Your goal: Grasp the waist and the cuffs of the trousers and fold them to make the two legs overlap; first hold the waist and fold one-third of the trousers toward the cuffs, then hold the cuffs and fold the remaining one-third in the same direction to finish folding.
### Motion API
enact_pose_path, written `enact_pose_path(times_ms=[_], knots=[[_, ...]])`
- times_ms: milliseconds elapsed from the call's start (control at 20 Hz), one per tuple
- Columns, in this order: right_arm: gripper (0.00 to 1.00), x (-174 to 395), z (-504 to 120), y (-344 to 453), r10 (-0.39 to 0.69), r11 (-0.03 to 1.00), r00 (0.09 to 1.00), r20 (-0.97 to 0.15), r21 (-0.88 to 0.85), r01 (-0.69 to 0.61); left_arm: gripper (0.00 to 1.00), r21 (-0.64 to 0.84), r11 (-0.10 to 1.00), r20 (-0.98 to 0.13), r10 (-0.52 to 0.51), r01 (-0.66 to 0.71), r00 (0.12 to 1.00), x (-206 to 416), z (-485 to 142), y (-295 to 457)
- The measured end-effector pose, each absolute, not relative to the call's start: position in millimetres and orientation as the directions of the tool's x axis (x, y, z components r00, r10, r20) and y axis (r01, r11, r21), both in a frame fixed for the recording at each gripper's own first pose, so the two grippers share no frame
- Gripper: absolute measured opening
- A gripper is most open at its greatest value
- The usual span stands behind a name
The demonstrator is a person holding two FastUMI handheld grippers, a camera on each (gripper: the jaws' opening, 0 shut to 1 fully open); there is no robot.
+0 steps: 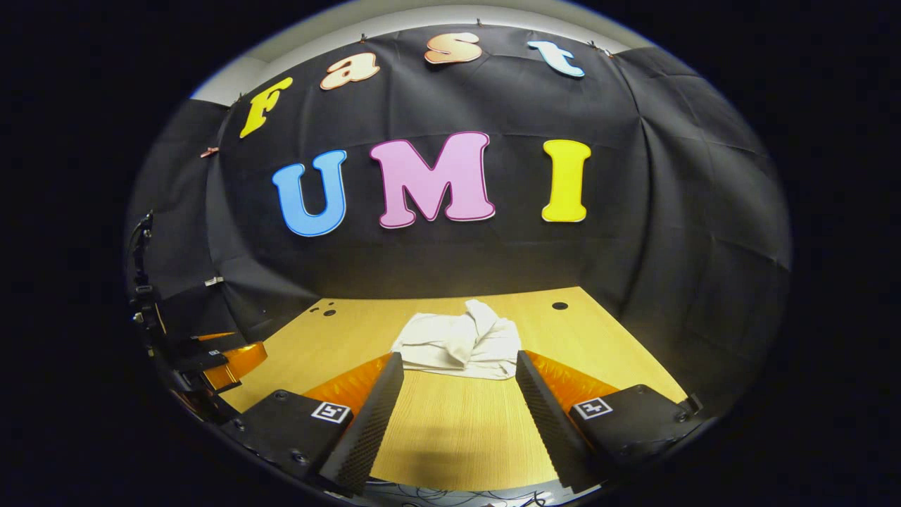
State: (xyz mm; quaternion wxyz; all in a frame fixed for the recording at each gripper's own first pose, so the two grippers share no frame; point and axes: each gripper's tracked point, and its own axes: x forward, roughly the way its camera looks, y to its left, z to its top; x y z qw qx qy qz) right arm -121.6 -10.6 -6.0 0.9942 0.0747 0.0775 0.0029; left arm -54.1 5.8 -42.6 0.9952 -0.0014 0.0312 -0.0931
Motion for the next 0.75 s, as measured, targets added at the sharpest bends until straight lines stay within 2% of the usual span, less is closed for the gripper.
enact_pose_path(times_ms=[200,450,500,550,750], knots=[[0.98,-118,-10,-21,0.144,0.978,0.977,-0.158,0.176,-0.116,0.96,-0.032,0.997,-0.073,-0.075,0.073,0.995,-71,-34,-3],[0.98,-115,-10,-49,0.243,0.962,0.960,-0.139,0.164,-0.219,0.96,-0.083,0.996,-0.041,0.029,-0.032,0.999,-97,-22,-29],[0.98,-115,-12,-54,0.252,0.960,0.957,-0.146,0.163,-0.228,0.96,-0.091,0.995,-0.038,0.035,-0.039,0.999,-100,-20,-35],[0.98,-114,-13,-58,0.259,0.958,0.954,-0.152,0.167,-0.233,0.96,-0.104,0.994,-0.039,0.024,-0.028,0.999,-65,-18,-50],[0.98,-116,-16,-65,0.238,0.965,0.957,-0.169,0.153,-0.213,0.96,-0.068,0.995,-0.031,-0.077,0.075,0.997,-66,-11,-74]])
